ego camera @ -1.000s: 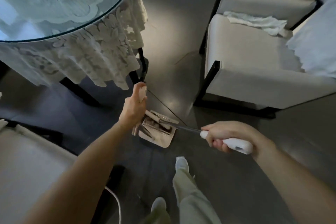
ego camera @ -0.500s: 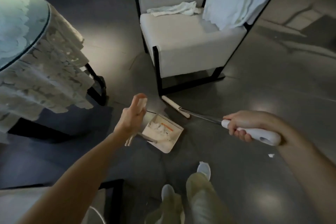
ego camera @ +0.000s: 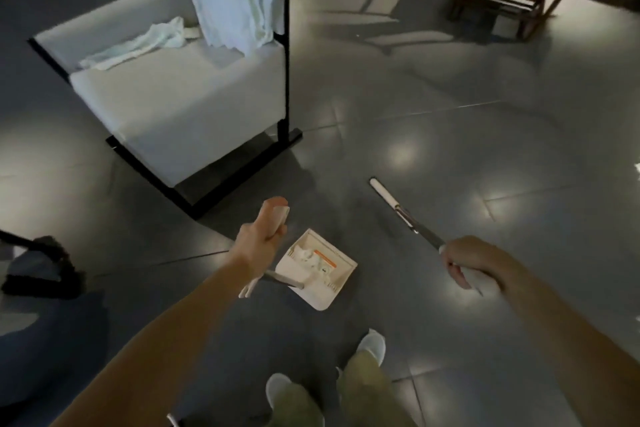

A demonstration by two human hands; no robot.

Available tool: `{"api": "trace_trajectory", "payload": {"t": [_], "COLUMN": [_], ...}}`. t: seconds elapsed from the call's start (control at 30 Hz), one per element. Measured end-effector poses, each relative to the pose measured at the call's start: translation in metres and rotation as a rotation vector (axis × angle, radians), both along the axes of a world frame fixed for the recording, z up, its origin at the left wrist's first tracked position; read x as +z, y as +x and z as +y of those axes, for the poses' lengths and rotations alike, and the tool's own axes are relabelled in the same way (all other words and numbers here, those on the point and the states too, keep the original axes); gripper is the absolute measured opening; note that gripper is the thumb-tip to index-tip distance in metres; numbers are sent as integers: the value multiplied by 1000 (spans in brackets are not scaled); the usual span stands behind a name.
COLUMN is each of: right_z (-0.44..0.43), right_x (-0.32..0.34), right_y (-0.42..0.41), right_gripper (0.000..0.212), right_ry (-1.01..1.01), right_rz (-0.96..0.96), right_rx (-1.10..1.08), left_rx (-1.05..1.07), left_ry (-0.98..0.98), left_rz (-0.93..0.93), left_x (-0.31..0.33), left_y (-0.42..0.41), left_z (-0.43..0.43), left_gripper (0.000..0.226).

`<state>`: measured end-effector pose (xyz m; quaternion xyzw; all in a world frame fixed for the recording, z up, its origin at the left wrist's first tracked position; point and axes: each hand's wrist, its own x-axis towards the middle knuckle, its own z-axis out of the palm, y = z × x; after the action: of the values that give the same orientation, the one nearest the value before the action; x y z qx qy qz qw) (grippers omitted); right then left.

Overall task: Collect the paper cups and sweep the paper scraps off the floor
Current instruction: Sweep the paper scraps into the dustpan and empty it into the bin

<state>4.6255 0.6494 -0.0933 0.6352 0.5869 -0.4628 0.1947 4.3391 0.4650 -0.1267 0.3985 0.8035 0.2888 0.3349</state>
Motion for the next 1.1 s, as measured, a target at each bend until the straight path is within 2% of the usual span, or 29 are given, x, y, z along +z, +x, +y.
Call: {"api": "trace_trajectory", "payload": {"t": [0.03,0.2,0.37,0.43,0.57,0.77,0.83,0.9,0.97,1.07,1.1], "right_z": [11,58,73,64,39,14,2,-9,-16,-25,-29], "right_x": [-5,-32,-68,-79,-89,-60,-46,-34,-19,11,19], "right_y": [16,85,131,137,136,130,125,121,124,133,138], "right_gripper": [44,21,10,19,54,76,74,68,63,55,55], "right_ry": [7,3,-92,-139,-201,-255,-284,-337,-365,-366,-359], "right_rz": [-21,-99,-87,-57,-4,-44,-42,21,71,143,167], "right_rx": [-24,-136,-248,-270,-268,-102,-20,-38,-73,-120,-162], "left_rx": [-24,-164,-237,-239,-275,-245,-280,-318,-337,-322,-343], "left_ry": [-14,-54,-91,-99,-43,-10,42,90,99,7,-8], "left_rz": [-6,20,49,53,70,93,94,96,101,25,3], "left_x": [-2,-13,-24,-27,-28,-37,-36,-34,-34,-34,-34], "left_y": [10,62,108,121,131,125,127,129,127,125,126], "left_z": [18,98,157,176,197,203,204,205,206,205,205], "left_gripper": [31,24,15,14,20,17,28,35,31,16,21]}}
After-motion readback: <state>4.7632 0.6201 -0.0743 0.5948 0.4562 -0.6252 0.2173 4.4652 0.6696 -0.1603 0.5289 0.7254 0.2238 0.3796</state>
